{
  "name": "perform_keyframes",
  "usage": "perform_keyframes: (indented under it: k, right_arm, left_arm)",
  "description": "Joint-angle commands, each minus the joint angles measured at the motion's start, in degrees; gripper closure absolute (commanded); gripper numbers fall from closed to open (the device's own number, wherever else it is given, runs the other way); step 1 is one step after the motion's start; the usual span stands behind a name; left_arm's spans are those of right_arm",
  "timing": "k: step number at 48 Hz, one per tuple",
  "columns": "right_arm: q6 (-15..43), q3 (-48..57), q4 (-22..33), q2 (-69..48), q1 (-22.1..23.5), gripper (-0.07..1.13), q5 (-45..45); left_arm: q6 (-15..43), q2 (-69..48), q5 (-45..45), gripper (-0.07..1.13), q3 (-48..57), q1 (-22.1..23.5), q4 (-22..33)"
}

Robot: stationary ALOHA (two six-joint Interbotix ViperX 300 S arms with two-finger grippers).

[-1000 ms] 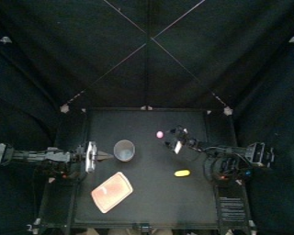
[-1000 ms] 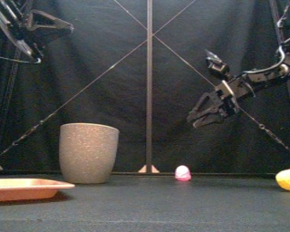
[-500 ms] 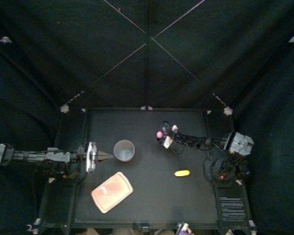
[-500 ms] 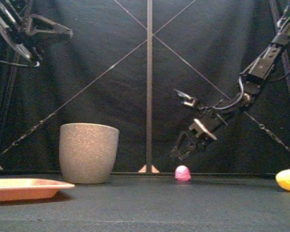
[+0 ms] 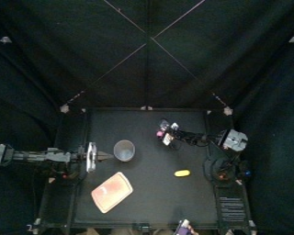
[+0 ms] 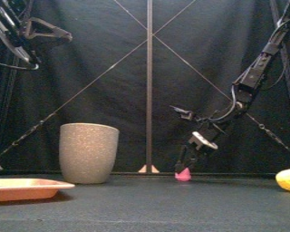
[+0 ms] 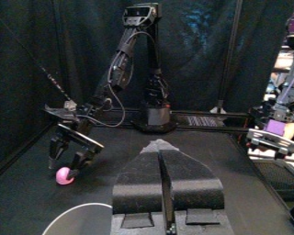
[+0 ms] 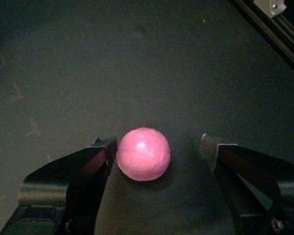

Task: Pick the pink ball then place it on the pink plate
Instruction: Pick the pink ball

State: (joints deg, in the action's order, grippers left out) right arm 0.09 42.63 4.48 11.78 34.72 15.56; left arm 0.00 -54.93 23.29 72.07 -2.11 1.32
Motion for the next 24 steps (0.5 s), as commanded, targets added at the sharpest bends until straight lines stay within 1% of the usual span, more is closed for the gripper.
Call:
perform_keyframes:
  k: [1,7,13,24]
  right_arm:
    - [0.3,-1.6,-0.3,0.3,0.0,0.02,0.1]
    - [0.8,-2.2,-0.6,1.2,-0.3,0.03,-0.6]
    - [1.0,-1.9,-0.9,0.8,-0.3,0.06,-1.0]
    - [1.0,-1.8,-0.7,-0.1,-0.4,0.26,-1.3]
  left_arm:
    - [0.2,0.4,1.0,0.98,-0.8,-0.3,0.1]
    - [0.1,0.4,1.1,0.98,-0.7,-0.4,0.2]
    - [0.1,0.4,1.1,0.98,-0.7,-0.4,0.1]
    - [0.1,0.4,1.1,0.98,-0.4,-0.4,0.2]
